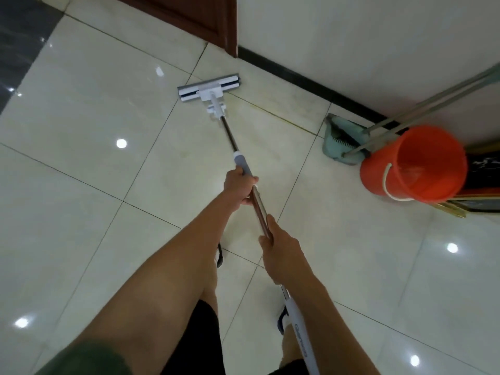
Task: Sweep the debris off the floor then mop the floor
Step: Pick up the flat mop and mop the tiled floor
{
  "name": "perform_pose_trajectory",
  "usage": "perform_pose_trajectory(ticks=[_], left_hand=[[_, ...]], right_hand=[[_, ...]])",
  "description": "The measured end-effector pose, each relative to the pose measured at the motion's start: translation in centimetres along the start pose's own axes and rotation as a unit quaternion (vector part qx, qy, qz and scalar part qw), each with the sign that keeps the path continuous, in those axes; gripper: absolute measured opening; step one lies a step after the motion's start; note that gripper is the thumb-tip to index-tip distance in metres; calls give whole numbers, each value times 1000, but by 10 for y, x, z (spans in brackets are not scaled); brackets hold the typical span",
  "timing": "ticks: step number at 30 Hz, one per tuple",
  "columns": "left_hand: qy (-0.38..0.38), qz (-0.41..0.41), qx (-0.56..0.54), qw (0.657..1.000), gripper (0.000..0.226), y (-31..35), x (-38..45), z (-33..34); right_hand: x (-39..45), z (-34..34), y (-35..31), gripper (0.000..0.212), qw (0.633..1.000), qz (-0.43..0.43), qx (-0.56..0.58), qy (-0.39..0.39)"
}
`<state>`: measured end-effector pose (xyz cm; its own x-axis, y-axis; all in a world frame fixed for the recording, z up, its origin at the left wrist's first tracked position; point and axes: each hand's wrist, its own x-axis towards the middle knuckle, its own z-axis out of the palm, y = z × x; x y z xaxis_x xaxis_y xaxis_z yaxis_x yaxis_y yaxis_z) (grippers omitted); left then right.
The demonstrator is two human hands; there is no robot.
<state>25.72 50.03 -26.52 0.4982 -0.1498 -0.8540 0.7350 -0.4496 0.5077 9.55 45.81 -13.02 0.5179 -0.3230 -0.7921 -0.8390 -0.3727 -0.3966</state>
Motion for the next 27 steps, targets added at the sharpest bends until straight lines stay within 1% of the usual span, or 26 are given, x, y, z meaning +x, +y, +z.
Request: perform_pose_trajectory(ticks=[2,7,10,12,15,20,24,27], left_hand=[[-3,-3,0,1000,34,-23,-23,37],[-24,-17,-27,999,62,-78,-85,133],[-34,-39,-62,997,64,-102,-120,176],[-39,-55,-99,993,74,-112,-137,196],[-34,-61,-117,991,81,-119,-156,207],[-22,-52,-111,992,72,-122,-175,203],[-22,-47,-122,991,76,-129,-178,198],[-14,-44,-130,990,81,-133,-182,187]], right_hand=[[-20,-11,43,56,1000,-4,-12,-2],[-70,-46,146,56,999,-6,-36,-12],[-98,-63,196,56,999,2,-33,-7],[-113,-69,219,55,999,-4,-30,-14],[-128,-74,235,56,1000,-3,-2,-28],[-144,-78,235,71,999,-8,18,-50],[-152,-77,235,77,998,-19,-8,-58],[-152,-72,234,77,998,-33,-25,-56]])
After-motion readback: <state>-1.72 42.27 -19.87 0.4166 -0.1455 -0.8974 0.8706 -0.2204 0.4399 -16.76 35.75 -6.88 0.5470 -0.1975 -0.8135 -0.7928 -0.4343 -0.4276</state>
